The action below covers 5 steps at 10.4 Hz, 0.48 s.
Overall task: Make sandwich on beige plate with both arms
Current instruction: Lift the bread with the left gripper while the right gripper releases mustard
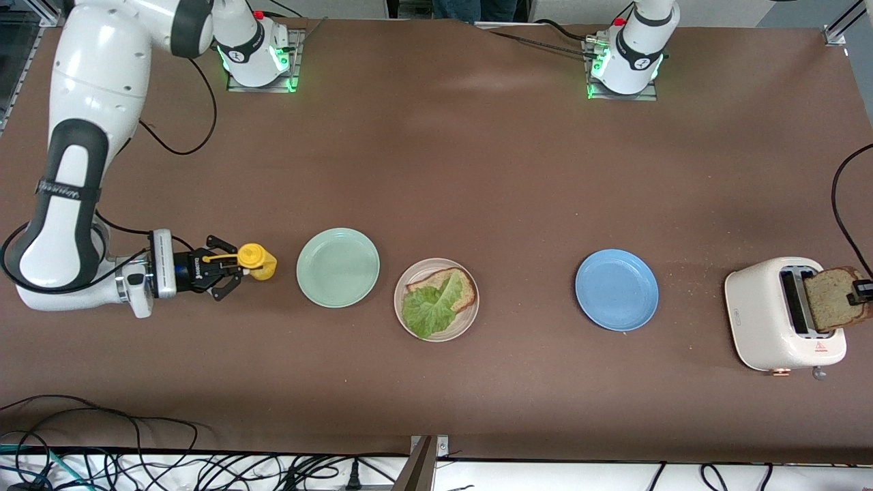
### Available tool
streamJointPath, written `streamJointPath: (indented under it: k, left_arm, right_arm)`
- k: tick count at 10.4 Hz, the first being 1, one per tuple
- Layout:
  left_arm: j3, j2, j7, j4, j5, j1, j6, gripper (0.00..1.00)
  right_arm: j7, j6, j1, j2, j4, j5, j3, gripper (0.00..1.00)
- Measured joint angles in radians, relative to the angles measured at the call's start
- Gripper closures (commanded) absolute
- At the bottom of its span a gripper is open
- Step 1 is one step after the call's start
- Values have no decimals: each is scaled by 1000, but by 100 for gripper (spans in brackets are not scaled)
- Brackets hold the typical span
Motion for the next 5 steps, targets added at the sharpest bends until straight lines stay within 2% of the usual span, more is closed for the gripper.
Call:
streamJointPath:
  k: [1, 3, 5]
  left_arm:
    - [-6, -17, 0, 30, 0, -2, -59, 100]
    - [-9, -62, -13, 79, -1, -28, -186, 100]
    - [-9, -100, -141, 118, -46, -80, -287, 100]
  right_arm:
    - [-63, -31, -54, 34, -4, 0, 39, 100]
    - [-129, -64, -87, 108, -8, 4, 56, 100]
    - [-146, -65, -91, 171, -8, 20, 70, 100]
